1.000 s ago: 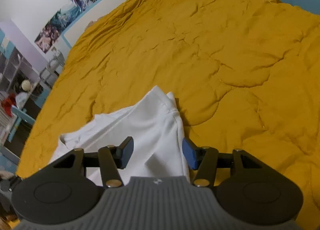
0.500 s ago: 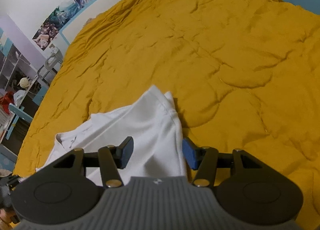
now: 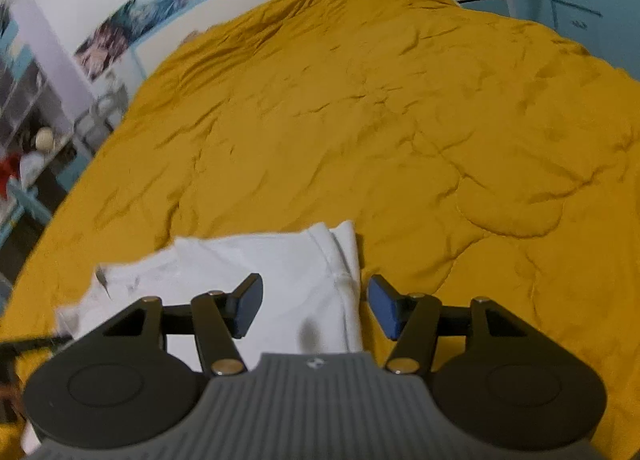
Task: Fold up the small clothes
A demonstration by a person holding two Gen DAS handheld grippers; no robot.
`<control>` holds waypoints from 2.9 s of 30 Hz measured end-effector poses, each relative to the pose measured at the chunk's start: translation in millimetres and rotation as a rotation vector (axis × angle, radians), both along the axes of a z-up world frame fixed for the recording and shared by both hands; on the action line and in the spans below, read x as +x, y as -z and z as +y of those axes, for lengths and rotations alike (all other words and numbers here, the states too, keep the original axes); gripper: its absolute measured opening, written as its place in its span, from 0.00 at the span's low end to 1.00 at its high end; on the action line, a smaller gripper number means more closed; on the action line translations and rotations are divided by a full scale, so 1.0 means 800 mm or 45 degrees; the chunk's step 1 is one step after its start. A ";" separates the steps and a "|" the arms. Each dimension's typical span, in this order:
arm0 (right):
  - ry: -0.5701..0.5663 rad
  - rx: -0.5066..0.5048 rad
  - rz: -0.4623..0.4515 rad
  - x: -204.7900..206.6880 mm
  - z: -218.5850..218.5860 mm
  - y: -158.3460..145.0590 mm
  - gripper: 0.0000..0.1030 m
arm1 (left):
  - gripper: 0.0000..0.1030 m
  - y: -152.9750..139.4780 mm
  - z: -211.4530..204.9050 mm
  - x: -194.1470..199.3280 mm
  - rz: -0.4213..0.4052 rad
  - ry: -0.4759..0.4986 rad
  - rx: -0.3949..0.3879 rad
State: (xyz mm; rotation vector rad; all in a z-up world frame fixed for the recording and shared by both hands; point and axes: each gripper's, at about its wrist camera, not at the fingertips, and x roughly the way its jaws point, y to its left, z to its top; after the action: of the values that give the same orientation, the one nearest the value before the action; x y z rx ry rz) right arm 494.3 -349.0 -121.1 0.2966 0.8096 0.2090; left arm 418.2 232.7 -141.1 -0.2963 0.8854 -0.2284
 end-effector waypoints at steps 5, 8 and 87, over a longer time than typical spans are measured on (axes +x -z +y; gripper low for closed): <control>-0.057 -0.052 -0.069 0.016 0.011 0.007 0.54 | 0.32 -0.016 0.043 -0.040 0.053 -0.137 -0.217; -0.068 -0.103 -0.048 0.034 0.022 0.019 0.54 | 0.46 -0.003 0.055 -0.061 0.093 -0.136 -0.330; -0.055 -0.074 0.024 -0.162 -0.033 -0.012 0.39 | 0.28 -0.025 0.044 -0.228 0.025 -0.164 -0.478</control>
State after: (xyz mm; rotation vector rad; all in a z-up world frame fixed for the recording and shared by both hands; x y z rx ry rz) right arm 364.6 -375.8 -111.1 0.2271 0.8395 0.2229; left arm 236.1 267.9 -121.5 -0.7030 0.8364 -0.2721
